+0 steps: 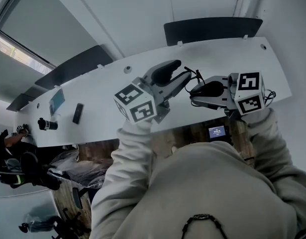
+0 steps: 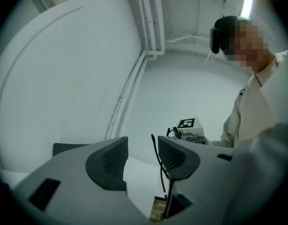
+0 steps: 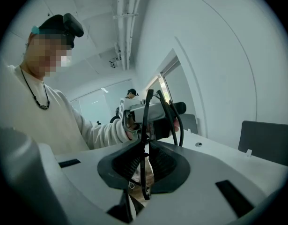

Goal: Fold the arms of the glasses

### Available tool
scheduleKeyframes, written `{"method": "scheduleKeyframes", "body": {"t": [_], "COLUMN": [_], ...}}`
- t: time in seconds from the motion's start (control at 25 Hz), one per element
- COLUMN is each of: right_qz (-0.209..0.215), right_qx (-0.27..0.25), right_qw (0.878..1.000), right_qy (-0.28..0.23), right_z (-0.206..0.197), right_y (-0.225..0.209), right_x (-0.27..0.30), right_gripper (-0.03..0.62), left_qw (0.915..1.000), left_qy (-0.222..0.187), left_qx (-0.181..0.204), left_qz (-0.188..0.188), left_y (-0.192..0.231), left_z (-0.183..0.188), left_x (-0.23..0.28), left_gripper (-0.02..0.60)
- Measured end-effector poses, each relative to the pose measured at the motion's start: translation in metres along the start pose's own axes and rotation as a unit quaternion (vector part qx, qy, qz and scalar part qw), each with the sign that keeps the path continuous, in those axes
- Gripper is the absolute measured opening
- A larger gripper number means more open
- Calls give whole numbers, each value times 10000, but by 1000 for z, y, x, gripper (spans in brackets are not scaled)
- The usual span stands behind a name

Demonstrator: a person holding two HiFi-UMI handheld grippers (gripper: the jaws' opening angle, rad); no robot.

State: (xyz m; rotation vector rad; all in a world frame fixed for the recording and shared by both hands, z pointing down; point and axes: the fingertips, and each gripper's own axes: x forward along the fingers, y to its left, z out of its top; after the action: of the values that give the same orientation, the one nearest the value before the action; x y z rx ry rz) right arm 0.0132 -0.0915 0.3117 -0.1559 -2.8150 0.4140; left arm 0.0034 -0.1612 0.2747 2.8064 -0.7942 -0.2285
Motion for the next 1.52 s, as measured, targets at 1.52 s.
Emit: {"method": "scheduleKeyframes", "body": {"t": [1.52], "right_qz": [-925], "right_qx": [-657], "right_qw": [8819], "right_qy": [4576], "right_z": [-385], "right_y": [-213], "right_x": [70], "right_gripper": [155], "left_qw": [9900], "left_qy": [216], "left_qx": [-77], "left_qz": [1389], "left_y": [52], "left_z": [-11], "left_x": [-62], "left_gripper": [199]}}
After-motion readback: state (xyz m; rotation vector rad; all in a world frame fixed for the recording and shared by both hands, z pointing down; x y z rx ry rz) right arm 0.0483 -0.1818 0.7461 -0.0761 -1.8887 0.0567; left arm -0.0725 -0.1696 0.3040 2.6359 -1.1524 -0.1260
